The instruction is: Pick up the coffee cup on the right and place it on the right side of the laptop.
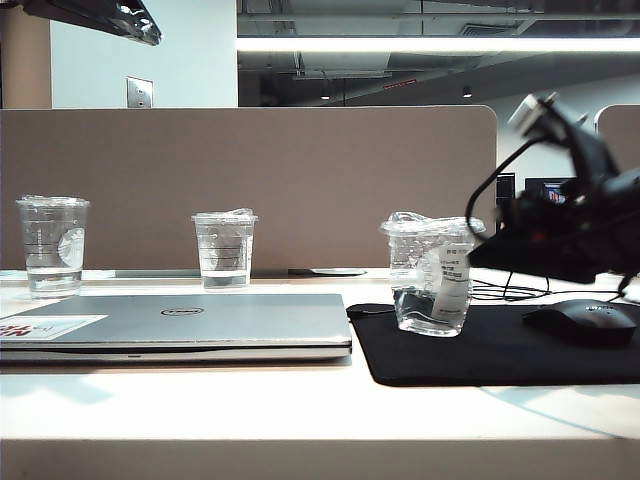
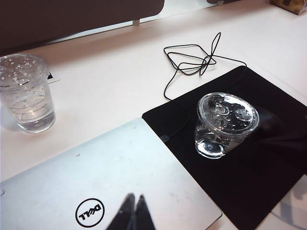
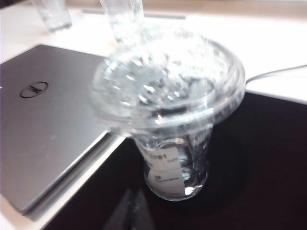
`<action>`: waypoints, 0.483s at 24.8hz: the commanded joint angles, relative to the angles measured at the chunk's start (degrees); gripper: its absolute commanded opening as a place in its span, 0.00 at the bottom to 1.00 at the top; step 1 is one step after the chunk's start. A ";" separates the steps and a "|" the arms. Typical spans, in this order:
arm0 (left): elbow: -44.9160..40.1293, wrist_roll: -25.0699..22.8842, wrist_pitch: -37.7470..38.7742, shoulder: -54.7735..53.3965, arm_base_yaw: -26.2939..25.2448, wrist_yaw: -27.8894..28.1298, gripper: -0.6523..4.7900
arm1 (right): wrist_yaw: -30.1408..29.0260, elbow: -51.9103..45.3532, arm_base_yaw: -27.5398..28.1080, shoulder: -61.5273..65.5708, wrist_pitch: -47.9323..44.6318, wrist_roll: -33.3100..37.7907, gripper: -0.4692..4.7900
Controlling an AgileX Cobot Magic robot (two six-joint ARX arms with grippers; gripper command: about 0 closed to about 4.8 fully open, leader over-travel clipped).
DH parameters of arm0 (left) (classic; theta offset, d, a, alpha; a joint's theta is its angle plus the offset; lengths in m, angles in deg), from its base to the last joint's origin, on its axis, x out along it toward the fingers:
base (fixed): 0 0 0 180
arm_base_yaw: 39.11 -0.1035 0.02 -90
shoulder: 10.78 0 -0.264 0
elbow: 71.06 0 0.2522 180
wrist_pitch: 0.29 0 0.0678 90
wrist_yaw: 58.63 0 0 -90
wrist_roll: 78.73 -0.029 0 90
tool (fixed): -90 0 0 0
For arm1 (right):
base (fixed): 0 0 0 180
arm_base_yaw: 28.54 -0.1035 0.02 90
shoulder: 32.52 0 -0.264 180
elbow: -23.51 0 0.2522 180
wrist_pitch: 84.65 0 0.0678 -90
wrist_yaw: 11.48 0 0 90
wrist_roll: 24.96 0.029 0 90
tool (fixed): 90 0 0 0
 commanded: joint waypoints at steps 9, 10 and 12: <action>0.26 -0.04 -0.66 0.13 -0.07 -0.28 0.11 | 7.48 -4.13 -0.07 -27.36 18.01 0.63 0.08; 0.26 -0.04 -0.66 0.13 -0.07 -0.28 0.11 | 8.57 -4.13 -0.07 -30.05 20.55 0.61 0.08; 0.26 -0.04 -0.66 0.13 -0.07 -0.28 0.11 | 10.99 -4.13 -0.07 -34.27 24.37 0.59 0.08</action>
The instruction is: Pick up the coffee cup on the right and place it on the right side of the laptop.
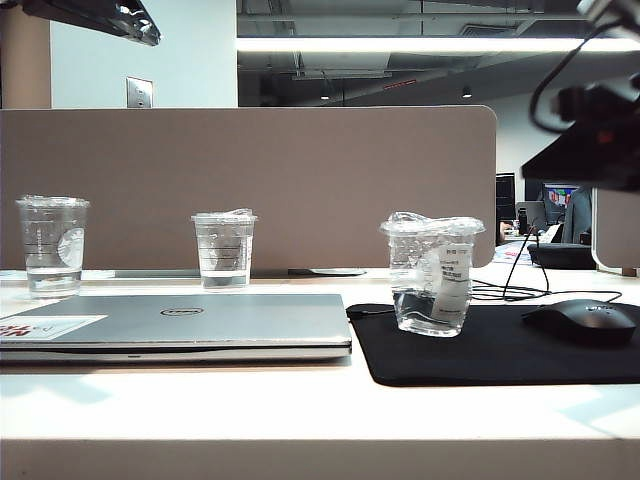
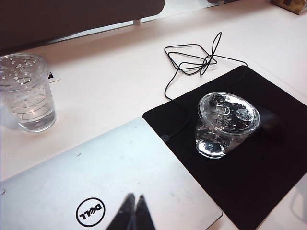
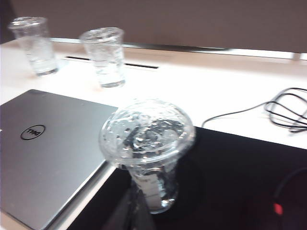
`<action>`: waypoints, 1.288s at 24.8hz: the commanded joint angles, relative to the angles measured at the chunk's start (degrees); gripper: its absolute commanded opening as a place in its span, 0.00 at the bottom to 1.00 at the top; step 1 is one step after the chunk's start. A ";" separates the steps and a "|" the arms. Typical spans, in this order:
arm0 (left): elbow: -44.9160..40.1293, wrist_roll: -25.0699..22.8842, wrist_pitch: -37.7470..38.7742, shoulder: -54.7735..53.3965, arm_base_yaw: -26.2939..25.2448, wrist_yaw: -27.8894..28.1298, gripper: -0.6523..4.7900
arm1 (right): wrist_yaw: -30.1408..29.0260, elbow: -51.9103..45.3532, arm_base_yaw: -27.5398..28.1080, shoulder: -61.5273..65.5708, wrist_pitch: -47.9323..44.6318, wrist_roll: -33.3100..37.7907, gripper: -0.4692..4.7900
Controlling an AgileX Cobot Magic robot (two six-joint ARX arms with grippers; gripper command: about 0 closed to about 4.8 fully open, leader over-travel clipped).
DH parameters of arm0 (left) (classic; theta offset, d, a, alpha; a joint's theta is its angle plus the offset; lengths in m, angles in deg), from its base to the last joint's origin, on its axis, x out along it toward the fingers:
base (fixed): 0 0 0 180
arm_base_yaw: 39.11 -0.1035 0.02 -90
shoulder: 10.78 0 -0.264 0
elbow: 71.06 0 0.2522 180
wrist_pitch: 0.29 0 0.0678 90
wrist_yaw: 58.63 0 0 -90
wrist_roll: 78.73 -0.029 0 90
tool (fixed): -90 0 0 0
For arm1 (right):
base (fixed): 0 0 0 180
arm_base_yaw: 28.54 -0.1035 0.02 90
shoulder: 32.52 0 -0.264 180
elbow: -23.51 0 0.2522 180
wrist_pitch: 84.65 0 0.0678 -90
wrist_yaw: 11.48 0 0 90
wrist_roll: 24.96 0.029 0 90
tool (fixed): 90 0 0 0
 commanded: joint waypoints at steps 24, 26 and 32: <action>0.26 -0.02 -0.74 0.13 -0.07 -0.28 0.11 | 18.25 -9.92 0.11 -43.21 29.86 -2.21 0.08; 0.26 -0.02 -0.74 0.13 -0.07 -0.28 0.11 | 19.28 -10.47 0.85 -45.51 30.93 -2.19 0.08; 0.26 -0.02 -0.74 0.13 -0.07 -0.28 0.11 | 15.41 -10.58 7.32 -53.40 38.05 -2.19 0.08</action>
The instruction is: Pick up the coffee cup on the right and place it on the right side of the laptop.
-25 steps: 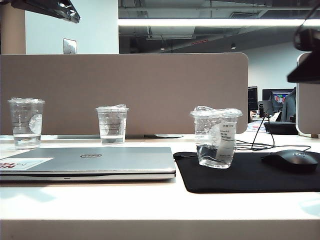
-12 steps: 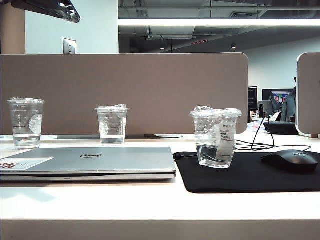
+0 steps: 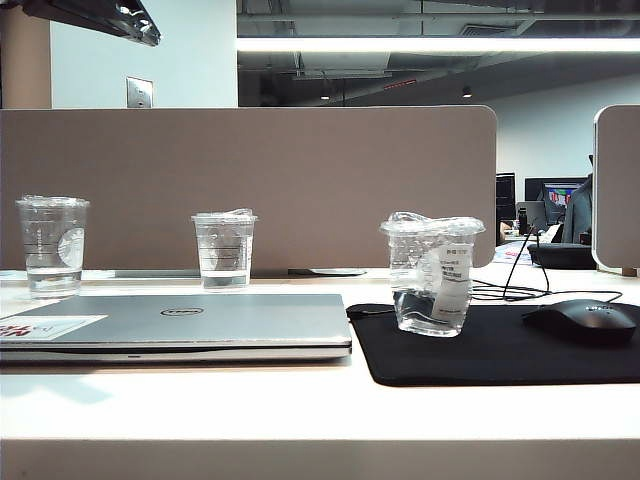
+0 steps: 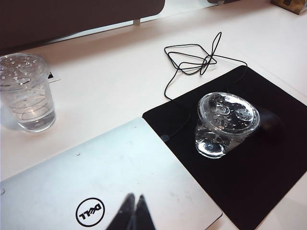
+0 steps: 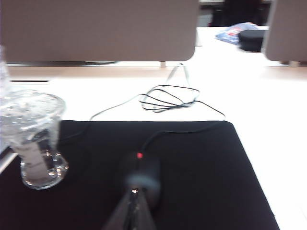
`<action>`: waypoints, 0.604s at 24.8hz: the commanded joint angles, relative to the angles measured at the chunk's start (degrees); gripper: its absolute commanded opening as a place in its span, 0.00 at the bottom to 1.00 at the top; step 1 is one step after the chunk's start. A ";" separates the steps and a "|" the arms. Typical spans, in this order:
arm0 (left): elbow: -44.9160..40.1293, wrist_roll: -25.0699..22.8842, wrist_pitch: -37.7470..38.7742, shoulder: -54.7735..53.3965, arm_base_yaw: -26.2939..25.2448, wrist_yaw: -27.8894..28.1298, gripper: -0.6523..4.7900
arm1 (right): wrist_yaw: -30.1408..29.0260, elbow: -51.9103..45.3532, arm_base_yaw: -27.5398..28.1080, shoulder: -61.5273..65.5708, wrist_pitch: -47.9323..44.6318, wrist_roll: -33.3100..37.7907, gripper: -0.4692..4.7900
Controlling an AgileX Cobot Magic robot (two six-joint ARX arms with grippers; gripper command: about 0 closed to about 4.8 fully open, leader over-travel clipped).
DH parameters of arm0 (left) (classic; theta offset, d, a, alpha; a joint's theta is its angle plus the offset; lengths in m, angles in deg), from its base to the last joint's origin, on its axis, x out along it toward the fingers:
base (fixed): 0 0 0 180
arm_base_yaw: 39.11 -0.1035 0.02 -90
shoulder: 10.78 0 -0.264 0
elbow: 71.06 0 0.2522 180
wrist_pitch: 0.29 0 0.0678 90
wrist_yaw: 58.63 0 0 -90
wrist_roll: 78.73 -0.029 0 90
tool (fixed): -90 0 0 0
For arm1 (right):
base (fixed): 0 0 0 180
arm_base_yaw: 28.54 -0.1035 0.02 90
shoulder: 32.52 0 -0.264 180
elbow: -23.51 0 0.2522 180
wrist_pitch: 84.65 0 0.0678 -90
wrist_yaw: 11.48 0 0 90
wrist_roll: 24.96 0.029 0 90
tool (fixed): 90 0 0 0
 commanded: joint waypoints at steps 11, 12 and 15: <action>0.26 -0.04 -0.77 0.15 -0.04 -0.28 0.11 | -8.46 -0.20 8.81 -5.25 2.97 -0.17 0.08; 0.26 -0.04 -0.77 0.15 -0.04 -0.28 0.11 | -8.46 -0.22 8.83 -5.25 3.13 -0.17 0.08; 0.24 -0.04 -0.77 0.15 -0.04 -0.28 0.11 | -8.37 -0.87 8.94 -5.25 3.13 -0.17 0.08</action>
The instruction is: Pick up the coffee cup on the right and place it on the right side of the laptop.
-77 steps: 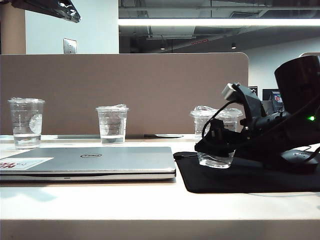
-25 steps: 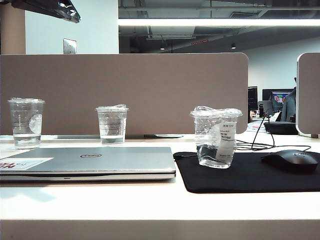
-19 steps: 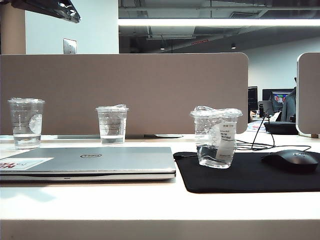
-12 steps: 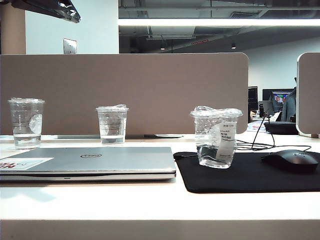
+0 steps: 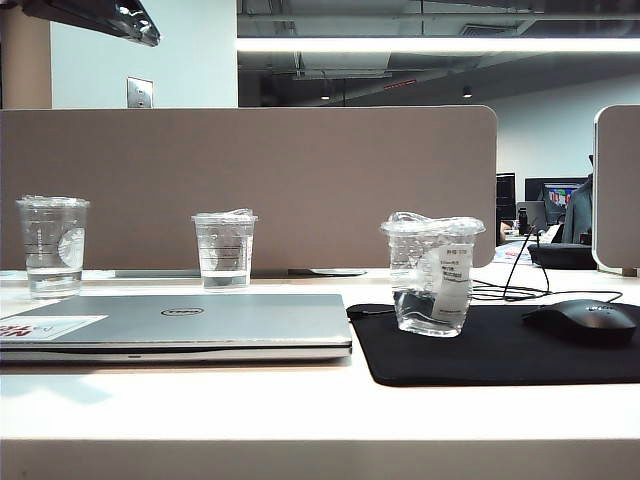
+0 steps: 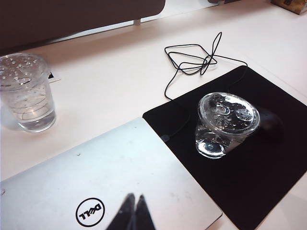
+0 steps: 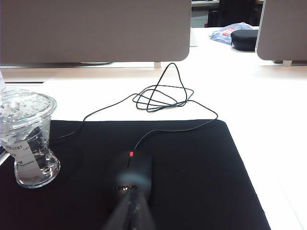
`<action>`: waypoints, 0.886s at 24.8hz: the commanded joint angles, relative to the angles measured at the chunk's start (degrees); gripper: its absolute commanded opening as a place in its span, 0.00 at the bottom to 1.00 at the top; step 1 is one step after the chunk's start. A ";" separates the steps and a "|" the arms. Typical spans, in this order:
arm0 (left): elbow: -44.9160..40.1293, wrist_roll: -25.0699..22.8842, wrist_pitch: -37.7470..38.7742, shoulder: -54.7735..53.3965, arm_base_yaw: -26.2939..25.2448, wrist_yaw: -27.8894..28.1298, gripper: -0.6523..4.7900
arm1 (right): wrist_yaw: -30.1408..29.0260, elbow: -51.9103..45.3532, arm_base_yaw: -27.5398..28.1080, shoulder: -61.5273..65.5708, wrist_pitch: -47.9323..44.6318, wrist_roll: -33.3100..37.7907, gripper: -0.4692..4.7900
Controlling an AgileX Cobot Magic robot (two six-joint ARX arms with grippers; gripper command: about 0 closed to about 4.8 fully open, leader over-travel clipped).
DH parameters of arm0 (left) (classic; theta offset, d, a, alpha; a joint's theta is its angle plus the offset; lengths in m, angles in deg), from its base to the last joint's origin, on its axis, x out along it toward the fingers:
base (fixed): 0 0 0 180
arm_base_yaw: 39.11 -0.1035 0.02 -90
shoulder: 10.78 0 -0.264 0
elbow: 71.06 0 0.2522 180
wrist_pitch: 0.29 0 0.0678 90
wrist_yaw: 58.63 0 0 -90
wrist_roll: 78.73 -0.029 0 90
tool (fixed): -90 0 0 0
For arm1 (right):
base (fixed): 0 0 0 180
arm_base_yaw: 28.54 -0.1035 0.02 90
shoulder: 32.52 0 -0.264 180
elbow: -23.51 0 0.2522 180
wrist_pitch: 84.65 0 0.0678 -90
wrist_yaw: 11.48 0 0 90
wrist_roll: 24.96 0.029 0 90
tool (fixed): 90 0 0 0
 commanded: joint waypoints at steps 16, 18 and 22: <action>0.24 -0.02 -0.74 0.15 -0.07 -0.28 0.11 | 0.35 -0.44 0.04 -0.13 -3.63 0.04 0.08; 0.24 -0.02 -0.74 0.15 -0.07 -0.31 0.11 | 0.52 -0.42 0.04 -0.13 -3.80 0.00 0.08; 0.24 -0.02 -0.74 0.15 -0.07 -0.31 0.11 | 0.31 -0.44 0.02 -0.13 -3.69 0.00 0.08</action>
